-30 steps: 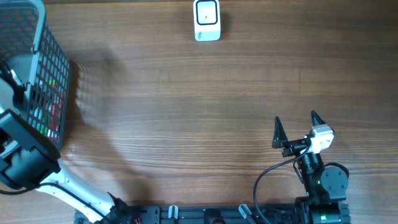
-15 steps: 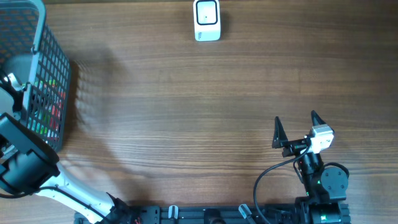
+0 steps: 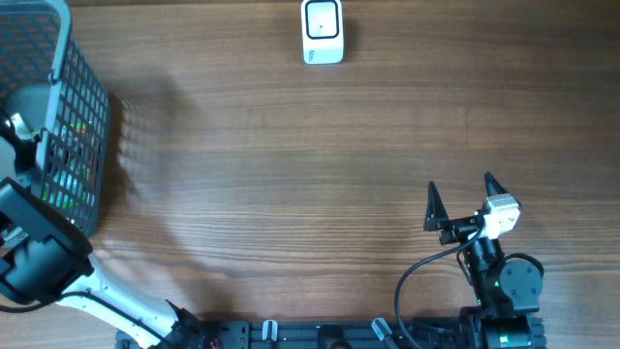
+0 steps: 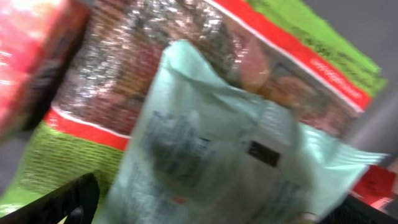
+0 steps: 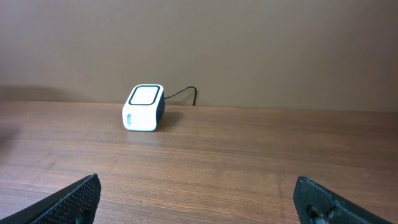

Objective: Scan the item barcode
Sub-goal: 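Reach the left gripper into the basket and grasp the green snack bags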

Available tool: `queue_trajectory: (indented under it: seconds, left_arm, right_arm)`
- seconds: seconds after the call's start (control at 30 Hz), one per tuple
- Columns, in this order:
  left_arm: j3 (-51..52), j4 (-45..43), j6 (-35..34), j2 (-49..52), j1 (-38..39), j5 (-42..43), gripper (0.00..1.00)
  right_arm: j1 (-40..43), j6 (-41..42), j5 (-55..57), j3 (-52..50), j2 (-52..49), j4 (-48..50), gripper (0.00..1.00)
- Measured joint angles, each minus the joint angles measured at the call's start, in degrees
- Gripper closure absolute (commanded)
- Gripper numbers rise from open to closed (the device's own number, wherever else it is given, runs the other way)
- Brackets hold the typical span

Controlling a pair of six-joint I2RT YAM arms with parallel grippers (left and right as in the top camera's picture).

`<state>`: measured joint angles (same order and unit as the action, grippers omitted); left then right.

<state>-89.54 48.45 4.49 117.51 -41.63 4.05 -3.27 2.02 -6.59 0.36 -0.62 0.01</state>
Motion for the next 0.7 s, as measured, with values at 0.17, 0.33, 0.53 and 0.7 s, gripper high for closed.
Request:
queue_trajectory:
  seconds: [0.17, 0.33, 0.53, 0.7]
  left_arm:
    - [0.0, -2.16, 2.38, 0.0, 0.0, -5.95, 0.0]
    - [0.0, -4.42, 5.35, 0.0, 0.04, -7.15, 0.0]
    - [0.0, -6.6, 7.21, 0.02, 0.07, -3.15, 0.0]
    - [0.0, -4.98, 9.7, 0.02, 1.64, -0.42, 0.0]
  right_arm:
    - [0.0, 0.0, 0.0, 0.0, 0.0, 0.0, 0.01]
    - [0.0, 0.0, 0.0, 0.0, 0.0, 0.0, 0.0]
    - [0.0, 0.0, 0.0, 0.0, 0.0, 0.0, 0.0]
    - [0.0, 0.0, 0.0, 0.0, 0.0, 0.0, 0.0]
